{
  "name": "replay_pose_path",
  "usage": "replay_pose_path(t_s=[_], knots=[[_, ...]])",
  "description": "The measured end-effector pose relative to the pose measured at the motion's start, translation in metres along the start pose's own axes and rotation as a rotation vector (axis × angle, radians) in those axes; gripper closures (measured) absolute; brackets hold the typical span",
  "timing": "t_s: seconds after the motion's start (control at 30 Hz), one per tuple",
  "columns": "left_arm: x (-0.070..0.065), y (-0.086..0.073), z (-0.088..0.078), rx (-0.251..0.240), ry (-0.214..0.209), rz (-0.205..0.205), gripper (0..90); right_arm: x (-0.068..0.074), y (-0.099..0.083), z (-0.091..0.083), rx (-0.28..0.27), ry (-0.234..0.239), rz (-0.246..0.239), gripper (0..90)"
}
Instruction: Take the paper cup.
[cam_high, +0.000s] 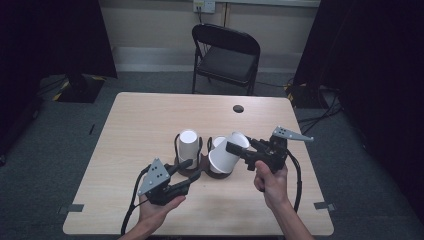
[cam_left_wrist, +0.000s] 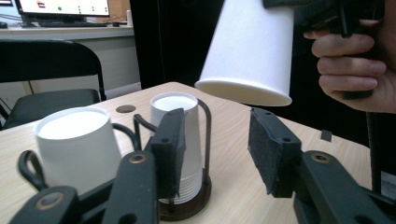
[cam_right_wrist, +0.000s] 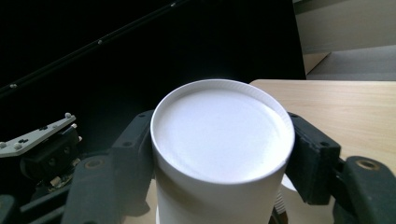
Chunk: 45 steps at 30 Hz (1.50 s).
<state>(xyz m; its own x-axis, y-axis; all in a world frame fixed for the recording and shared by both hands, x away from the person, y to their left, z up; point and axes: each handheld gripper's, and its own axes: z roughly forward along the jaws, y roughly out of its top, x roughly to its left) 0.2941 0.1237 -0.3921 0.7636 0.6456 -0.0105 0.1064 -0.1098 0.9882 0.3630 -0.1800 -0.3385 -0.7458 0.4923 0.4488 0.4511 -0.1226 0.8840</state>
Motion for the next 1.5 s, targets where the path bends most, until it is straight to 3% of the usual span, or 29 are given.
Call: replay_pose_path(t_s=[0.1, 0.27, 0.6, 0.9, 1.17, 1.33, 1.5], knots=[[-0.005, 0.000, 0.000, -0.009, 0.015, 0.038, 58.4, 0.003, 0.000, 0.001, 0.022, 0.025, 0.010, 33.9], [-0.007, 0.000, 0.000, -0.013, 0.026, 0.067, 61.4, 0.008, -0.001, 0.004, 0.034, 0.070, 0.043, 33.9], [-0.007, 0.001, 0.006, -0.008, 0.035, 0.094, 65.3, 0.017, -0.002, 0.014, 0.097, 0.144, 0.098, 34.0], [-0.013, 0.004, 0.015, -0.032, 0.049, 0.138, 66.9, 0.019, -0.004, 0.019, 0.112, 0.165, 0.144, 34.0], [-0.015, 0.006, 0.019, -0.062, 0.071, 0.135, 67.7, 0.018, -0.009, 0.025, 0.127, 0.198, 0.202, 33.9], [-0.015, 0.006, 0.014, -0.076, 0.077, 0.134, 72.6, 0.019, -0.010, 0.027, 0.131, 0.217, 0.208, 33.1], [-0.009, 0.005, 0.012, -0.061, 0.035, 0.127, 81.7, 0.019, -0.012, 0.029, 0.149, 0.194, 0.189, 28.7]])
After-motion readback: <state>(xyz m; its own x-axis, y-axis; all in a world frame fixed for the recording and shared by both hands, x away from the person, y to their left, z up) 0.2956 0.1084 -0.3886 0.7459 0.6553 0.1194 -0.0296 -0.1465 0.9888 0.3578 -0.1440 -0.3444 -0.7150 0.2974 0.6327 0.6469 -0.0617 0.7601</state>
